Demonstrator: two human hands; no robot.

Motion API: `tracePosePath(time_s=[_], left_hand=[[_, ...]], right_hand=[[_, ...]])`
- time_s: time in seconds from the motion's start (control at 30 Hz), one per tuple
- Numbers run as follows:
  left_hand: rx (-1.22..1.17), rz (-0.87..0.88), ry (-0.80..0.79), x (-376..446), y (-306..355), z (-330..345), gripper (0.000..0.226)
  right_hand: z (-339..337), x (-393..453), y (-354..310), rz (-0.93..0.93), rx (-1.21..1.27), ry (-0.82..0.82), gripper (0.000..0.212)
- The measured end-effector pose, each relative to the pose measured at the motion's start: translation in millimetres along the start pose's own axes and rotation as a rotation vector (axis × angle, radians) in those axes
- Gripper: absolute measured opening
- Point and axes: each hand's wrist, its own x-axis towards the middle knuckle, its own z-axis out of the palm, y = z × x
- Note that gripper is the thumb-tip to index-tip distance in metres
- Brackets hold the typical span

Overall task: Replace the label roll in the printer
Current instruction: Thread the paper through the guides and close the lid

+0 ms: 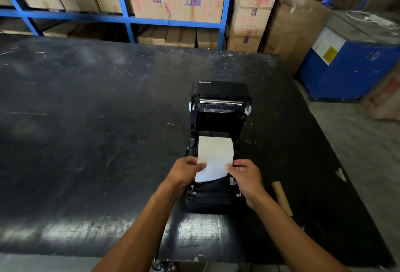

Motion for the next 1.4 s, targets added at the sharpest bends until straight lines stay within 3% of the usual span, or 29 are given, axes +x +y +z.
tracePosePath(time_s=[0.1, 0.27, 0.4, 0.53, 0.83, 1.03, 1.4], left_hand=[[-0.042, 0.036, -0.001, 2, -1, 0, 0.012], [-0.065, 0.108, 0.032, 5, -9, 1, 0.006], [0.097, 0.139, 0.133, 8, -16, 4, 0.016], [0.286, 0.198, 0.271, 9, -21, 10, 0.017], [0.407, 0.231, 0.291, 8, -31, 12, 0.019], [0.388, 0.412, 0.426, 4, -32, 16, 0.013], [0.3, 0.254, 0.321, 11, -37, 7, 0.014]], right_hand=[[-2, -2, 0, -0.018, 0.009, -0.003, 0.02], [-8, -2, 0, -0.04, -0.037, -0.171, 0.003], [-11, 4, 2, -0.172, -0.253, -0.042, 0.007], [-7, 7, 8, -0.247, -0.308, 0.05, 0.011], [-7, 13, 18, -0.243, -0.371, 0.051, 0.01], [-6, 11, 21, -0.341, -0.316, 0.127, 0.012], [-7, 14, 19, -0.334, -0.394, 0.068, 0.016]])
